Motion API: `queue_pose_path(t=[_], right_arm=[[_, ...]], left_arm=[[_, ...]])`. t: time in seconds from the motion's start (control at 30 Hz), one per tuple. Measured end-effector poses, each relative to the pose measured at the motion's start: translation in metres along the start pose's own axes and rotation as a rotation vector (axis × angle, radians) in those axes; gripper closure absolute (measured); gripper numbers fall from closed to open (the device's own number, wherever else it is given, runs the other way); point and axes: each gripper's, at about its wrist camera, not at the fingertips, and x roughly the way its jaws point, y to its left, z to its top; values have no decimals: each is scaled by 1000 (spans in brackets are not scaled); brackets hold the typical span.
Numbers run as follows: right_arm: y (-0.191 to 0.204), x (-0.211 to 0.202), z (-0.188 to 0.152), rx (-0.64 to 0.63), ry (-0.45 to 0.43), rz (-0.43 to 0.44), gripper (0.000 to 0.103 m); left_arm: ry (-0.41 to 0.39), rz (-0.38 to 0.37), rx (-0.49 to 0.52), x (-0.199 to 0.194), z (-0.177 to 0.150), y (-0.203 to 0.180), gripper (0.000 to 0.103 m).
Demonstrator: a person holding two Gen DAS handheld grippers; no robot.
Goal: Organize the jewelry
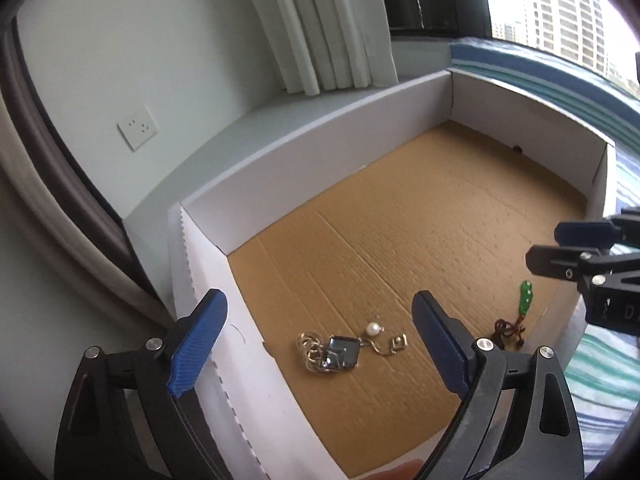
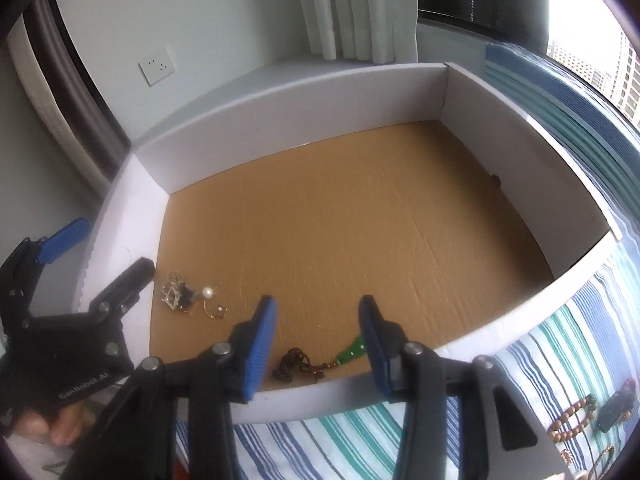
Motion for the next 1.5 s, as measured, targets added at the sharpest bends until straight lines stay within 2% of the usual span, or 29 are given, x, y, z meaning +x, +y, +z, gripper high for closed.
queue_pose_path(t=[0.07,0.13,0.23,0.43,0.47,0.6,0.67,0.7,0.73,0.87,0.93,1.0,1.07,1.17,1.33,1.4,1.5], right_arm=[[-2,0,-1,9,5,7,61],[-6,-1,-4,35,5,21,61],[-8,-6,-13,63,-4,29,61],[5,-21,-39,20,-26,-11,61],[7,-26,-44,10,-53,-28,61],[11,-72,-73,-20,-250,-97,59],[5,-98,-91,-13,-312,-111,40],[1,-112,-101,-2,-339,-120,24],[-5,-126,-114,9,-361,-136,18],[-24,-173,-171,61,-408,-200,18],[-34,-195,-199,100,-439,-225,17],[-47,-213,-231,149,-468,-271,17],[-57,-225,-261,198,-466,-311,17],[-70,-230,-298,265,-416,-360,16],[-83,-231,-341,326,-354,-455,16],[-87,-230,-353,351,-335,-488,16],[-86,-227,-361,389,-327,-491,16]], left_arm=[[31,13,56,4,-2,-9,11],[37,21,60,-1,-4,-12,9],[67,-20,38,-5,-11,-10,9],[23,-4,36,-21,-24,-7,9],[0,6,24,-24,-24,-5,9],[-121,67,-63,-51,-24,7,9],[-194,66,-106,-72,-21,14,9],[-228,46,-118,-83,-19,15,8],[-257,16,-123,-94,-19,16,7],[-326,-170,-112,-126,-25,3,3],[-288,-298,-85,-131,-31,-13,3],[-211,-432,-47,-128,-39,-34,3],[-149,-514,6,-125,-48,-58,3],[-109,-565,104,-125,-60,-95,3],[-103,-565,275,-127,-83,-141,3],[-95,-567,309,-128,-94,-150,3],[-69,-611,321,-133,-109,-154,3]])
